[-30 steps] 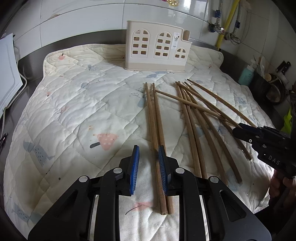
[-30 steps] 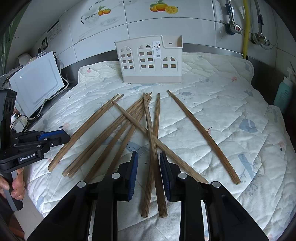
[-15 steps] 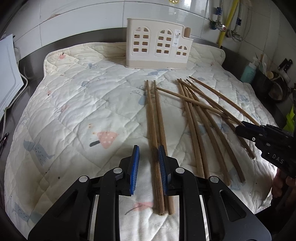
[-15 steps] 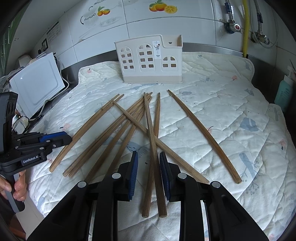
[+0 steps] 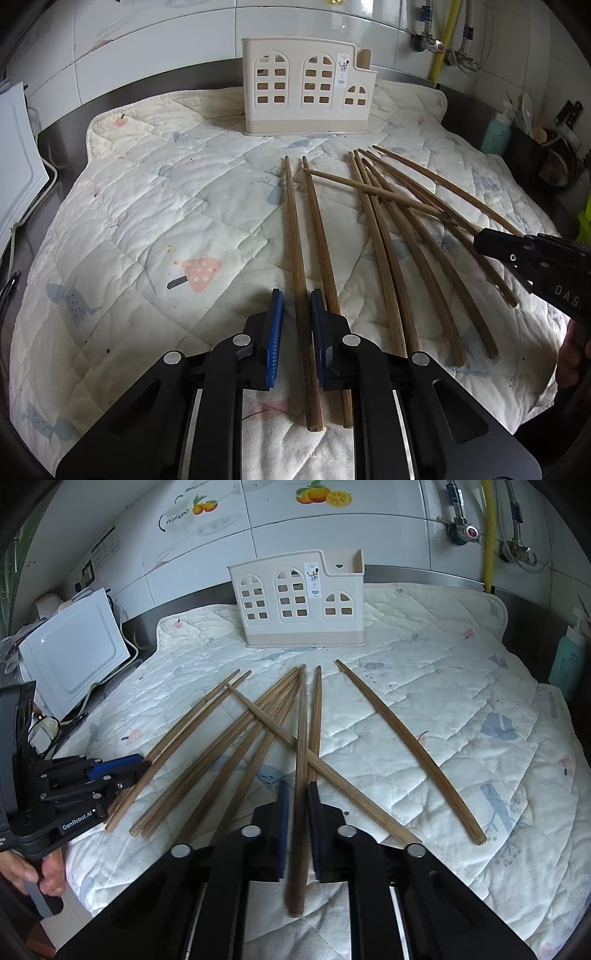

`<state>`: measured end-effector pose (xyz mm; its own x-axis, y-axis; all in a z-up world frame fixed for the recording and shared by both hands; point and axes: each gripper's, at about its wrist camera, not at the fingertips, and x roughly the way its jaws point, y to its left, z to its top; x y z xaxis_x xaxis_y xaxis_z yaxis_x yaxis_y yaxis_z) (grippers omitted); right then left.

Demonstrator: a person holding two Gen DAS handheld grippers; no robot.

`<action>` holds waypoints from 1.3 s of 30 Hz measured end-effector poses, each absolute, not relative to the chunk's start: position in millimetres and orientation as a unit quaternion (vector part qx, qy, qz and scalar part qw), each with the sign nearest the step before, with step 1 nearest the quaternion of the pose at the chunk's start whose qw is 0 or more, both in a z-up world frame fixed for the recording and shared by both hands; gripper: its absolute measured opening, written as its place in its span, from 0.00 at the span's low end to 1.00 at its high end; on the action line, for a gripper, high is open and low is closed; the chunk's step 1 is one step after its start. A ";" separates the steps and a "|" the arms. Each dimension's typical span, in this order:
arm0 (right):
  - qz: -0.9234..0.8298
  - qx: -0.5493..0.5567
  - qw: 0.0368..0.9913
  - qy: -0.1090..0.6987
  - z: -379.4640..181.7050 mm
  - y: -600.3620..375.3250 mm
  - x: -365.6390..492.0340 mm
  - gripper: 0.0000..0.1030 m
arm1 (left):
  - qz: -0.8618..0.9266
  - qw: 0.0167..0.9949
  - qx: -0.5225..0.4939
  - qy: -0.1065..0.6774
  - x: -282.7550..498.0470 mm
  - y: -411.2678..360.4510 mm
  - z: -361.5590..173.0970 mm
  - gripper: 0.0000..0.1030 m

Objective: Organize utensils
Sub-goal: 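Close the left tool on a wooden chopstick while the right tool grasps another, then lift both held chopsticks upright and carry them over the white holder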

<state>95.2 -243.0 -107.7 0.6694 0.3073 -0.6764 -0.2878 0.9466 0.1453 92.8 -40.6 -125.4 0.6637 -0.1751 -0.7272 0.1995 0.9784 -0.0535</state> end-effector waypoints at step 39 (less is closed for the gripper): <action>0.166 0.009 0.939 0.301 -19.4 -242.7 67.2 0.06 | -0.150 0.935 -0.007 0.322 72.8 -19.5 -58.9 0.05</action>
<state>67.2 -242.7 -19.4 0.7635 0.3168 -0.5627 -0.3056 0.9449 0.1174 72.8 -19.5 -58.9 0.7478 -0.2861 -0.5992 0.2764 0.9546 -0.1108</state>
